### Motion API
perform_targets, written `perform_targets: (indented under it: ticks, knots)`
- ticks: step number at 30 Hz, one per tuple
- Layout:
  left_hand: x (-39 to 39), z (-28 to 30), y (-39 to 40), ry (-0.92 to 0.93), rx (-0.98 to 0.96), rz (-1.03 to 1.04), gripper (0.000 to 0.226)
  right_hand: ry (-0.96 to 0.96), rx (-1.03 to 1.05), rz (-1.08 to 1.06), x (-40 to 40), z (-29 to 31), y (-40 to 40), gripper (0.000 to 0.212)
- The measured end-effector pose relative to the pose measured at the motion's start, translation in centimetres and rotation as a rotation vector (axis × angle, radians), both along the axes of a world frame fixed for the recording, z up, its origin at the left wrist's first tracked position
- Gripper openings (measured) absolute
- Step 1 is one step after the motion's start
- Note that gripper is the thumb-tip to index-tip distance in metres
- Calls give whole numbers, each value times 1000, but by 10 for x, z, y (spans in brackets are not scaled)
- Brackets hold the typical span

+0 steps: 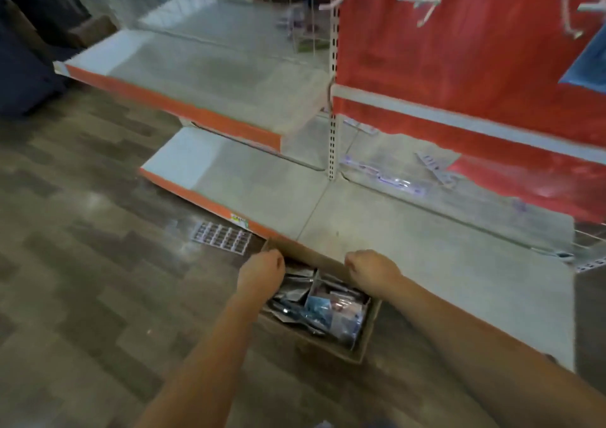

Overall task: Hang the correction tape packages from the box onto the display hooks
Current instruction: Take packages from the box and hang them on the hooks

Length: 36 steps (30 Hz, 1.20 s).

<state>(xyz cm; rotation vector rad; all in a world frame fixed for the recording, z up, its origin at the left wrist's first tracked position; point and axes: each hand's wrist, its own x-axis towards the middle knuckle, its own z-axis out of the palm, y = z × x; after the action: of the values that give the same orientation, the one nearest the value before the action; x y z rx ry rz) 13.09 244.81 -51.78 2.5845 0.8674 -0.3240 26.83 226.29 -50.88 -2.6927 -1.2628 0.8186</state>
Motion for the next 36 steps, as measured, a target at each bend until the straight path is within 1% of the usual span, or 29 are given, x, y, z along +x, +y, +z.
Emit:
perform_targets:
  ticks: [4, 9, 12, 15, 17, 20, 22, 24, 26, 28, 30, 32, 34, 36]
  knots:
    - [2, -106, 4, 95, -28, 2, 27, 67, -44, -6, 0, -110, 2, 24]
    - [9, -221, 7, 223, -76, -10, 29, 121, -67, -1, 2, -234, 12, 22]
    - [15, -277, 11, 257, -117, -28, 28, 117, -32, -11, 1, -295, 20, 19]
    - [19, -311, 14, 258, -169, -63, 33, 116, 9, 26, 1, -337, 29, 22]
    - [21, -328, 17, 285, -169, -128, 36, 109, 51, 52, 3, -354, 34, 26]
    - [24, -344, 18, 371, -129, -173, 41, 92, 118, 61, -1, -373, 35, 28]
    - [25, -350, 18, 401, -107, -158, 43, 81, 126, 55, -7, -385, 32, 26]
    - [24, -356, 19, 401, -73, -131, 41, 84, 105, 51, -11, -391, 30, 25]
    - [23, -360, 20, 407, -43, -92, 40, 119, 103, 21, -13, -393, 31, 21]
    - [24, -362, 20, 428, -32, -43, 48, 184, 102, 6, -13, -395, 31, 17]
    - [27, -364, 20, 443, -23, -7, 55, 199, 85, 52, -12, -399, 29, 11]
    - [29, -366, 21, 426, -28, 22, 58, 191, 87, 63, -11, -401, 29, 9]
    - [29, -369, 24, 382, -38, 66, 58, 209, 99, 36, -9, -401, 30, 14]
    - [26, -369, 26, 317, -15, 85, 52, 247, 116, 8, -9, -400, 31, 14]
